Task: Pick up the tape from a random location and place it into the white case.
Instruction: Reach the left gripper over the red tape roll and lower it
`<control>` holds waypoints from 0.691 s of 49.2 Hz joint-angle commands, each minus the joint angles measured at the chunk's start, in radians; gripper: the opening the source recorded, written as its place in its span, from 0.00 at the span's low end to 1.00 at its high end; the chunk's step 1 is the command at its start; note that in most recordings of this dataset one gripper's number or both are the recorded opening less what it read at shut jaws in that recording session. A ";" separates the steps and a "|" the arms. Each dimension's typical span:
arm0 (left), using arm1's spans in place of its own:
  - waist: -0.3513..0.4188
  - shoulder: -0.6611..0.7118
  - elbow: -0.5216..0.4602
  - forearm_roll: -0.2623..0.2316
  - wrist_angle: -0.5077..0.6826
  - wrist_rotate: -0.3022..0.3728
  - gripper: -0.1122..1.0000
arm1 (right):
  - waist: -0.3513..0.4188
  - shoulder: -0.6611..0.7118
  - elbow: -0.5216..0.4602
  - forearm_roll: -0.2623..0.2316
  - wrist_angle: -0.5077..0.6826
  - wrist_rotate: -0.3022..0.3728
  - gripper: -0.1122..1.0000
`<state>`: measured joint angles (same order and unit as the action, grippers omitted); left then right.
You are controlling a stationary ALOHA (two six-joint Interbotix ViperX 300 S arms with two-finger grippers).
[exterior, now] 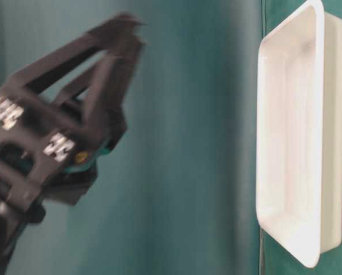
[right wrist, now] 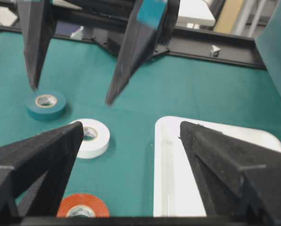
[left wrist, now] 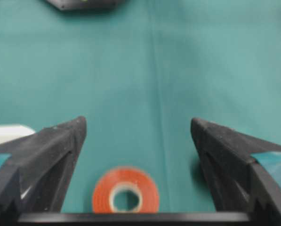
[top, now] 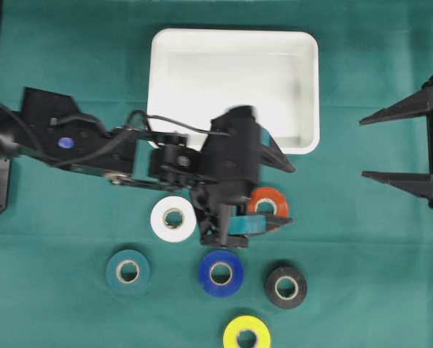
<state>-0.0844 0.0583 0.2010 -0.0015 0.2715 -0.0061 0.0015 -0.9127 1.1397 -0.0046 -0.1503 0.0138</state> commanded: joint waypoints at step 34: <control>0.002 0.135 -0.334 0.003 0.528 0.000 1.00 | -0.002 0.023 -0.028 0.002 0.006 0.002 0.93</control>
